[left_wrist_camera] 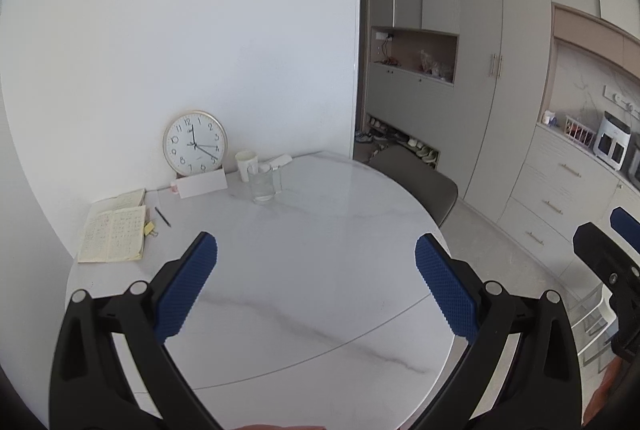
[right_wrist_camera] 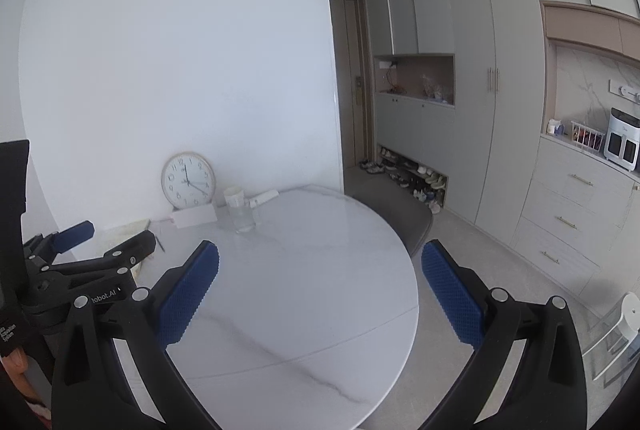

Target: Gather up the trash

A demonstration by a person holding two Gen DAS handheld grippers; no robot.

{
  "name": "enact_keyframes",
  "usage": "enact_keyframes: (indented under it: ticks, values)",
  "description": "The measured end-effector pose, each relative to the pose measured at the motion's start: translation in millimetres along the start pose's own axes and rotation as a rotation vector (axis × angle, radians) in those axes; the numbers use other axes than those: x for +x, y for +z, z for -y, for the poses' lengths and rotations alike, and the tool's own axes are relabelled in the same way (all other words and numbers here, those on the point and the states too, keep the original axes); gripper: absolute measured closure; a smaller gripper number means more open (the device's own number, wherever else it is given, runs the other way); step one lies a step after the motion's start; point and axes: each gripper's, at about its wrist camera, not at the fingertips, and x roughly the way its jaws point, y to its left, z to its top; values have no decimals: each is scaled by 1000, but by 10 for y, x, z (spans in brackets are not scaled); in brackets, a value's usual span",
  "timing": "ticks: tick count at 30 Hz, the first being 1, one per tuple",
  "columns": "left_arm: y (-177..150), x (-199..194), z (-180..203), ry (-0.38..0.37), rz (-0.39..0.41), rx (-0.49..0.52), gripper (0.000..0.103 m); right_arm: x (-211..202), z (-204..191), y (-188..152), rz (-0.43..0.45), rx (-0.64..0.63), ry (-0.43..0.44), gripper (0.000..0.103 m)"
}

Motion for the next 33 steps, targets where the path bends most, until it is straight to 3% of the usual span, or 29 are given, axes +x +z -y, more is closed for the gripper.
enact_keyframes:
  ticks: [8, 33]
  values:
    - [-88, 114, 5, -11, -42, -8, 8, 26, -119, -40, -26, -26, -10, 2]
    - [-93, 148, -13, -19, -52, 0, 8, 29, -141, -104, -41, -12, -11, 2]
